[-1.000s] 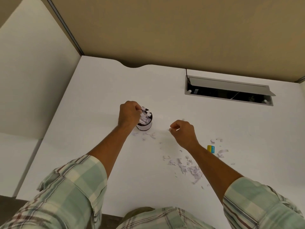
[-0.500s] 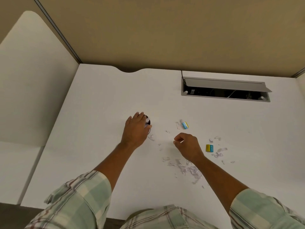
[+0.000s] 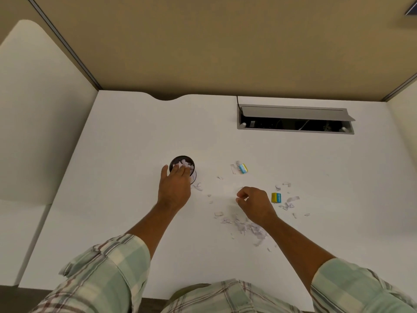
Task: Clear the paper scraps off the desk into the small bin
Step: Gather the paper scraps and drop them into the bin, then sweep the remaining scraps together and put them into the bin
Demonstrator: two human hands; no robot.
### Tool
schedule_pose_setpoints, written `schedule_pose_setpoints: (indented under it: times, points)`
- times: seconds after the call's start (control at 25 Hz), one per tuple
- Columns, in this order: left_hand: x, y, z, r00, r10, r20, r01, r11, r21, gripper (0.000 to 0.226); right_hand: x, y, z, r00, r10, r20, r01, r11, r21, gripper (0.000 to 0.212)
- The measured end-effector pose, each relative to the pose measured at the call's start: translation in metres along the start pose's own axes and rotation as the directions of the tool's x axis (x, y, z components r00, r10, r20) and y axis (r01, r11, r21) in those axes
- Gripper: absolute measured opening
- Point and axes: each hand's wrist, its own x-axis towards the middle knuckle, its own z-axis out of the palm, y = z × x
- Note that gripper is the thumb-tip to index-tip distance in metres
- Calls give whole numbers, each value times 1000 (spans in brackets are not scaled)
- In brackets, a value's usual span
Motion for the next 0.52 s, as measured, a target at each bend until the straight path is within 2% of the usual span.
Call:
schedule_pose_setpoints:
  times: [0.2, 0.28, 0.4, 0.52]
  points:
    - [14, 0, -2, 998, 6, 62, -5, 1000, -21, 58, -2, 10, -1, 999, 46, 28, -45, 998, -45, 22]
    - [17, 0, -1, 999, -21, 26, 22, 998, -59, 54, 1, 10, 0, 997, 47, 60, -44, 997, -61, 29]
    - [11, 1, 1, 991, -51, -122, 32, 988, -150, 41, 10, 3, 3, 995, 17, 94, -10, 997, -78, 41]
    - [-4, 5, 0, 933, -99, -346, 8, 967, -255, 38, 24, -11, 7, 992, -39, 123, 56, 990, -132, 55]
